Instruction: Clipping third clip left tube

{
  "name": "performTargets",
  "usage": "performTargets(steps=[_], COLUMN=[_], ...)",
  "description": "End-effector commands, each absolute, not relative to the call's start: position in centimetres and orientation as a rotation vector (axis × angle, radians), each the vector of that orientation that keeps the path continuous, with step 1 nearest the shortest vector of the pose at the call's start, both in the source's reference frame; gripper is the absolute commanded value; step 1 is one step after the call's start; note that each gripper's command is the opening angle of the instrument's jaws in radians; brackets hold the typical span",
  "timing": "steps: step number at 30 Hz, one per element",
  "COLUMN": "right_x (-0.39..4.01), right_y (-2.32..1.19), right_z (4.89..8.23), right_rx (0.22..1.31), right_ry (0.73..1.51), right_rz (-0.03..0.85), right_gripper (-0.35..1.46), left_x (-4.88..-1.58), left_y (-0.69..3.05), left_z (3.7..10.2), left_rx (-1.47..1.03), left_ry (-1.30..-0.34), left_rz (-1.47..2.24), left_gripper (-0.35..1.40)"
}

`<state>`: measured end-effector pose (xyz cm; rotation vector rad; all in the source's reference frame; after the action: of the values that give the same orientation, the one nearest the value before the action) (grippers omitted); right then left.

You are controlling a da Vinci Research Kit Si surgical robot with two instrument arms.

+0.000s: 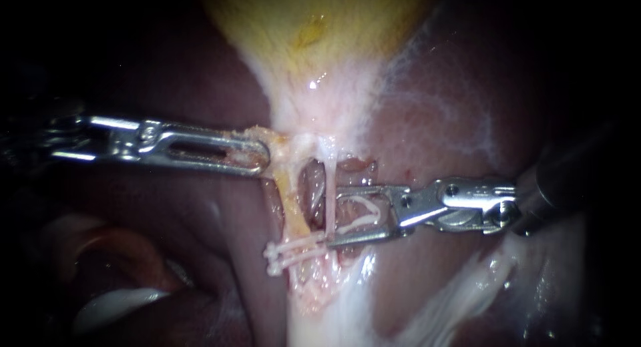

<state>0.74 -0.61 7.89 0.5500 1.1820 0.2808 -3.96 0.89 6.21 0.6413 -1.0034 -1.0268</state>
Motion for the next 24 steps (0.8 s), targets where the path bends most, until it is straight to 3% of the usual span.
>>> performTargets(steps=[1,13,24], right_x=[0.74,0.72,0.61], right_y=[-0.61,-0.60,-0.51], right_z=[7.88,7.80,7.47], right_rx=[0.550,0.555,0.575], right_ry=[1.182,1.183,1.196], right_rz=[0.281,0.282,0.290], right_gripper=[0.41,0.42,0.44], left_x=[-3.96,-3.96,-3.97], left_y=[0.88,0.88,0.89], left_z=[6.21,6.21,6.22], left_rx=[0.641,0.641,0.641], left_ry=[-1.004,-1.004,-1.004], left_rz=[-1.027,-1.027,-1.027], left_gripper=[-0.35,-0.35,-0.35])
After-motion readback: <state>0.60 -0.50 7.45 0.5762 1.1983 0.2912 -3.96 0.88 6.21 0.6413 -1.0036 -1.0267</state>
